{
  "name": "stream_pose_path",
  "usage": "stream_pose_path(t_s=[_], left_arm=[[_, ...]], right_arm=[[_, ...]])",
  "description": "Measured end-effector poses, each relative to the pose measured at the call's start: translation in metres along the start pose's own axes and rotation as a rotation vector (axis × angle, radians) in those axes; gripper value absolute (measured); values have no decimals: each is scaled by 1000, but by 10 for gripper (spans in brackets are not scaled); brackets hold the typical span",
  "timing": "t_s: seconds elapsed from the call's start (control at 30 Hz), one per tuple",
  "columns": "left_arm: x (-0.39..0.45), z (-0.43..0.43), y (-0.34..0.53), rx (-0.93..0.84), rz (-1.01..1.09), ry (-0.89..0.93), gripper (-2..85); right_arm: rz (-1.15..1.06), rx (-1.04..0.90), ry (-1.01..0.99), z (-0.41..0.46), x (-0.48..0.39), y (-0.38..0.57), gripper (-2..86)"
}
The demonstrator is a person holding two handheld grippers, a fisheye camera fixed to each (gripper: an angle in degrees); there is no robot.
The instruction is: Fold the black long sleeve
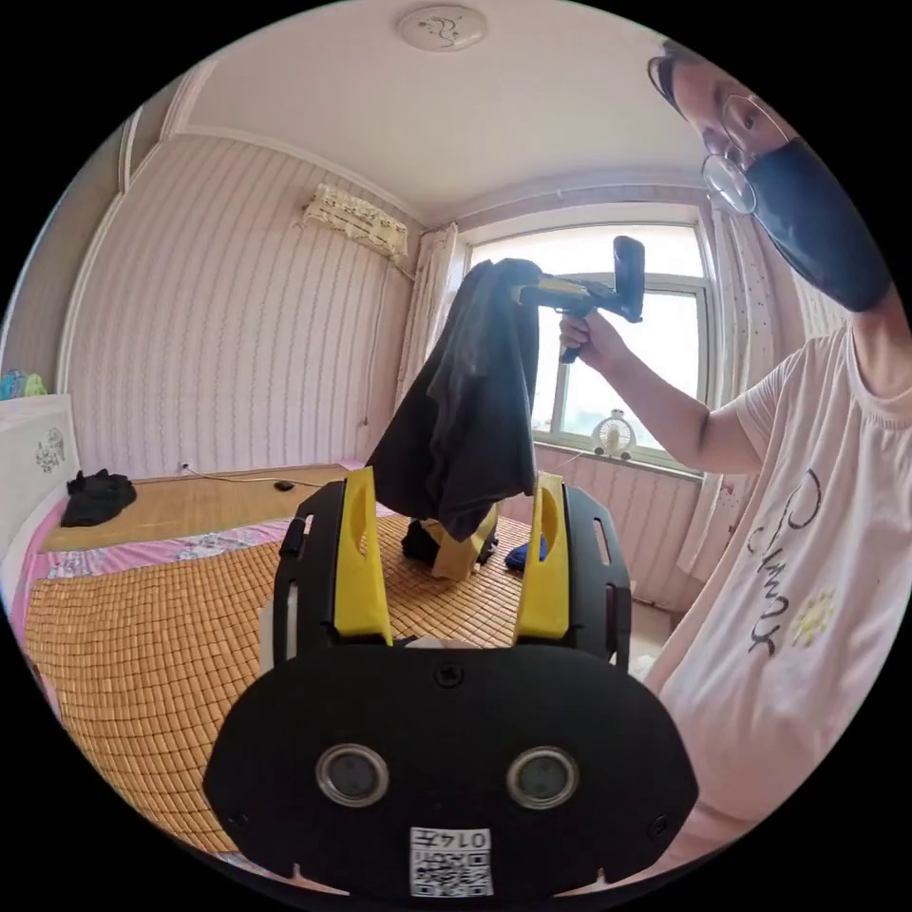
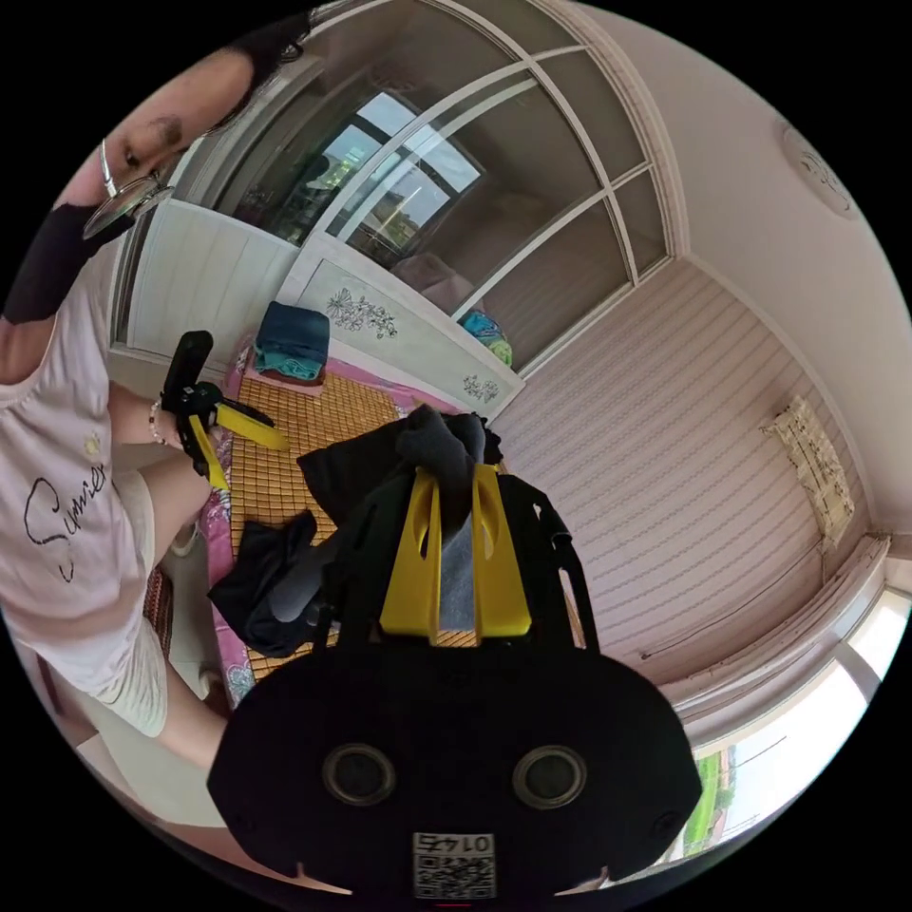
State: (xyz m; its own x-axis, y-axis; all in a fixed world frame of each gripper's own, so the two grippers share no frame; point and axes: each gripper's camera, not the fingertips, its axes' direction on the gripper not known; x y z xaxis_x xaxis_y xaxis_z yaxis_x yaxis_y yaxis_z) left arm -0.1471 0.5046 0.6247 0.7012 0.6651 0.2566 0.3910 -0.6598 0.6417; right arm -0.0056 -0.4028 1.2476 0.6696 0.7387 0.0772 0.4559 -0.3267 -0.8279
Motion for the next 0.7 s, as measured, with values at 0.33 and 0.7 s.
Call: stream_pose_path(t_s=[0.33, 0.7], left_arm=[[-31, -191, 30, 107, -103, -176, 255], [-39, -321, -2, 209, -26, -419, 37]], right_arm=[[-229, 165, -184, 70, -123, -117, 52], [-265, 251, -388, 214, -215, -204, 54]])
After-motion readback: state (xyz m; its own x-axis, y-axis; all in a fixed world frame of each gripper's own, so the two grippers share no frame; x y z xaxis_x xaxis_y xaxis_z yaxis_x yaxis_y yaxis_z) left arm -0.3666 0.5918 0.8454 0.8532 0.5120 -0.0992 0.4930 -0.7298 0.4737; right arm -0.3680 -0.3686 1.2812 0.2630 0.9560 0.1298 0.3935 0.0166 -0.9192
